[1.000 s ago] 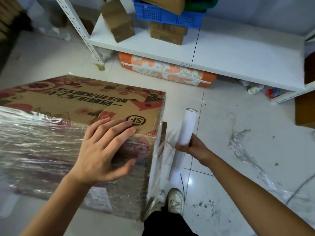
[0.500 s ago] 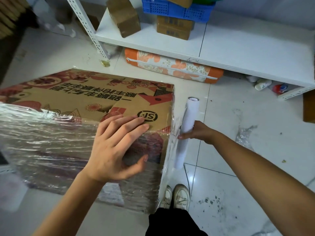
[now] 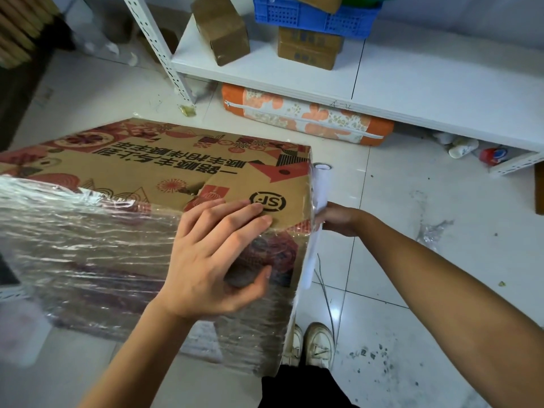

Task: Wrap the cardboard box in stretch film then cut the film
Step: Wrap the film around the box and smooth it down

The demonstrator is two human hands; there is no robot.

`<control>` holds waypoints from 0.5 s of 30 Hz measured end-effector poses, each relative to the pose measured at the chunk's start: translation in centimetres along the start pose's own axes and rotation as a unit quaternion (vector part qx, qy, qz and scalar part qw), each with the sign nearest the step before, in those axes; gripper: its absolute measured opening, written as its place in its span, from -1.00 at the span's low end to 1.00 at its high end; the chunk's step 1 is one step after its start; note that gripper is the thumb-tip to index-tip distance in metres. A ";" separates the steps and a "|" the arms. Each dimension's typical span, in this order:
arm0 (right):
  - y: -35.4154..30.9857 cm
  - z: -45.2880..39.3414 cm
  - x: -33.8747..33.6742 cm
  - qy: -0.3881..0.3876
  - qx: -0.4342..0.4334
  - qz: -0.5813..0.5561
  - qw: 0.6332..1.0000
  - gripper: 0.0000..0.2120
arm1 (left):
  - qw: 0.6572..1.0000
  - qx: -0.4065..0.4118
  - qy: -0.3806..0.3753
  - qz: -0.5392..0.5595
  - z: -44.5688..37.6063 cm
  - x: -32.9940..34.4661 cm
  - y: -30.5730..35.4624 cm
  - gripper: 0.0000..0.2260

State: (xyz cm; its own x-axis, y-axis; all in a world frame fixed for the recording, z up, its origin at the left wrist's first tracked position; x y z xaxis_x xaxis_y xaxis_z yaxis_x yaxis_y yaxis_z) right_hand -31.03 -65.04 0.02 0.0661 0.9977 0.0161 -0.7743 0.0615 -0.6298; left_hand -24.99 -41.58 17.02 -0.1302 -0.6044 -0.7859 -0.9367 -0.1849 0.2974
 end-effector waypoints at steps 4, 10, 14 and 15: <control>0.0 0.6 0.6 0.036 0.002 -0.016 0.999 -0.37 | 1.000 0.001 0.010 -0.012 0.0 0.1 0.2 -0.57; 0.1 2.0 1.3 0.081 0.002 -0.014 0.997 -0.43 | 0.999 0.015 0.031 -0.009 0.9 -0.3 0.7 -0.59; 0.0 3.3 0.8 0.109 0.005 -0.010 0.994 -0.53 | 0.998 0.024 0.052 -0.001 1.0 -0.6 1.3 -0.60; -0.3 3.9 0.7 0.117 0.007 -0.006 0.993 -0.50 | 0.998 0.023 0.057 0.001 0.8 -0.8 1.3 -0.61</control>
State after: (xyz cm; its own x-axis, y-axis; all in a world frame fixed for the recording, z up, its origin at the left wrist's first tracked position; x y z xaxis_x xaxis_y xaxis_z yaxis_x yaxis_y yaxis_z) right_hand -33.15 -64.27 3.25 0.2179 0.9631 -0.1580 -0.7810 0.0750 -0.6200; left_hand -26.36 -40.73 17.65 -0.0972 -0.6892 -0.7180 -0.9508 -0.1488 0.2716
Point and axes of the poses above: each hand's wrist, its own z-axis away from the middle knuckle, its own x-axis out of the palm, y = z × x, the point moved 2 cm from there along -z, towards the middle knuckle, and after that the axes turned 4 degrees about y, right-handed, at the moved point
